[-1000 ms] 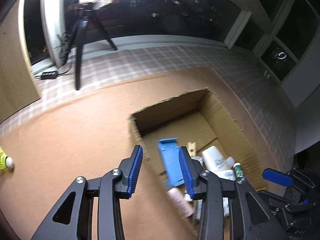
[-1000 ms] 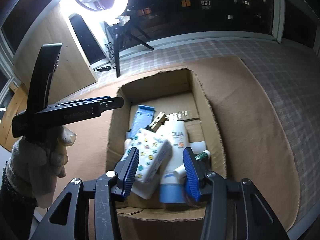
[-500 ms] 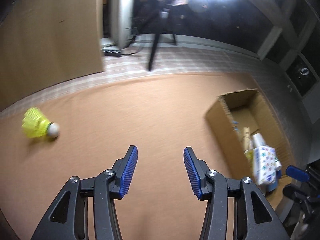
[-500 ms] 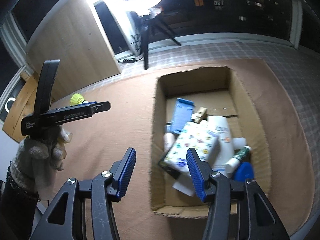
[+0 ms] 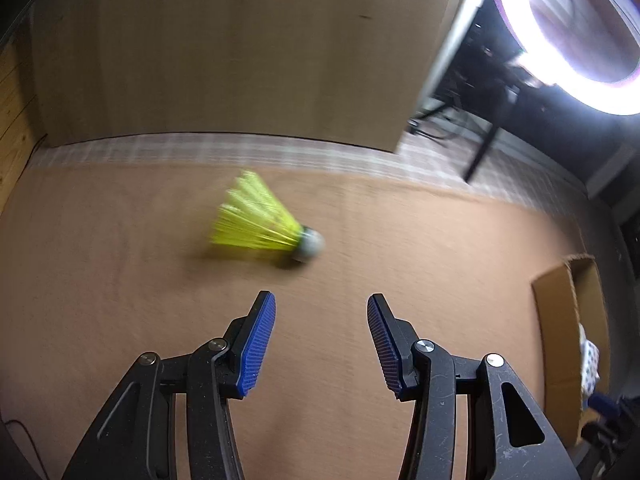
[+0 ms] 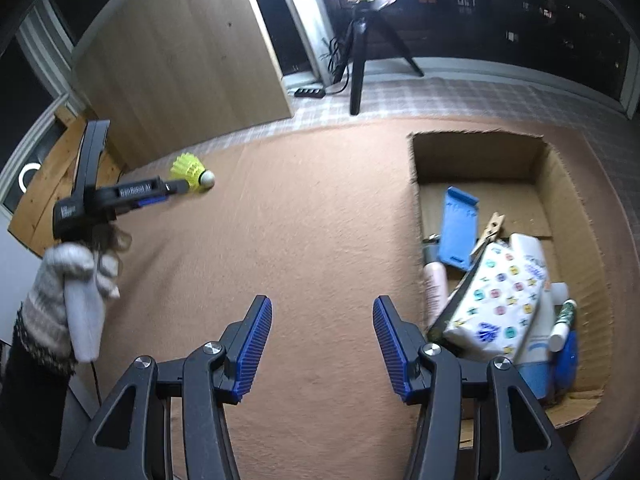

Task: Organize objects
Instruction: 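Move the left tool to the yellow shuttlecock and grasp it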

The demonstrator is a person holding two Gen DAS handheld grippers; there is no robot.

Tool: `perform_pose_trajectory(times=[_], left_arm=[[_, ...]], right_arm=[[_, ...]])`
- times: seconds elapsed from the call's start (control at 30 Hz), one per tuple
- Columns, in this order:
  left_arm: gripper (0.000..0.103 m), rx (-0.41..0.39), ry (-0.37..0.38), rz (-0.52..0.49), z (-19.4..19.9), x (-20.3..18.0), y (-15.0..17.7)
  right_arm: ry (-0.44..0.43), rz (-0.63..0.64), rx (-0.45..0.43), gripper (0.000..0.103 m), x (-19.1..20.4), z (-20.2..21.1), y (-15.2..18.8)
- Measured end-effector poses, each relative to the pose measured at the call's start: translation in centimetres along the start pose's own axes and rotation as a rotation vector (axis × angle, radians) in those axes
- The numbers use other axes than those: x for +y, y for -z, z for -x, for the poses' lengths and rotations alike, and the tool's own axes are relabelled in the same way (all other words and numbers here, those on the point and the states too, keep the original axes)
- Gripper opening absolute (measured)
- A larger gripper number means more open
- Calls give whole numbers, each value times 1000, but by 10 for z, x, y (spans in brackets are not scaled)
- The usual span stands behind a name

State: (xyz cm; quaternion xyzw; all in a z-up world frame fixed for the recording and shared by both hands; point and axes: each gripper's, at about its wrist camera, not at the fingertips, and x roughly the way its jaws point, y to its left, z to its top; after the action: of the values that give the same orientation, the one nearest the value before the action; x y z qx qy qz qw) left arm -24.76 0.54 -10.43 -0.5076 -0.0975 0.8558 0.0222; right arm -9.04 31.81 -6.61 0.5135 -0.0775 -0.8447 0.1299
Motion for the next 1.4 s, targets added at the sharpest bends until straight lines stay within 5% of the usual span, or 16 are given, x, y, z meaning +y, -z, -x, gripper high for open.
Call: perform_pose_trajectory(times=[0.47, 0.67, 1.03, 1.4], left_arm=[[52, -48, -47, -17, -14, 43, -59], [51, -3, 6, -20, -35, 48, -66], [7, 18, 68, -138, -38, 16, -30], [1, 72, 211, -135, -19, -20, 45]], right_arm=[[11, -10, 45, 49, 16, -27, -1], [17, -19, 58, 49, 17, -29, -1], [11, -12, 68, 49, 22, -33, -5], [-37, -13, 59, 49, 28, -36, -6]])
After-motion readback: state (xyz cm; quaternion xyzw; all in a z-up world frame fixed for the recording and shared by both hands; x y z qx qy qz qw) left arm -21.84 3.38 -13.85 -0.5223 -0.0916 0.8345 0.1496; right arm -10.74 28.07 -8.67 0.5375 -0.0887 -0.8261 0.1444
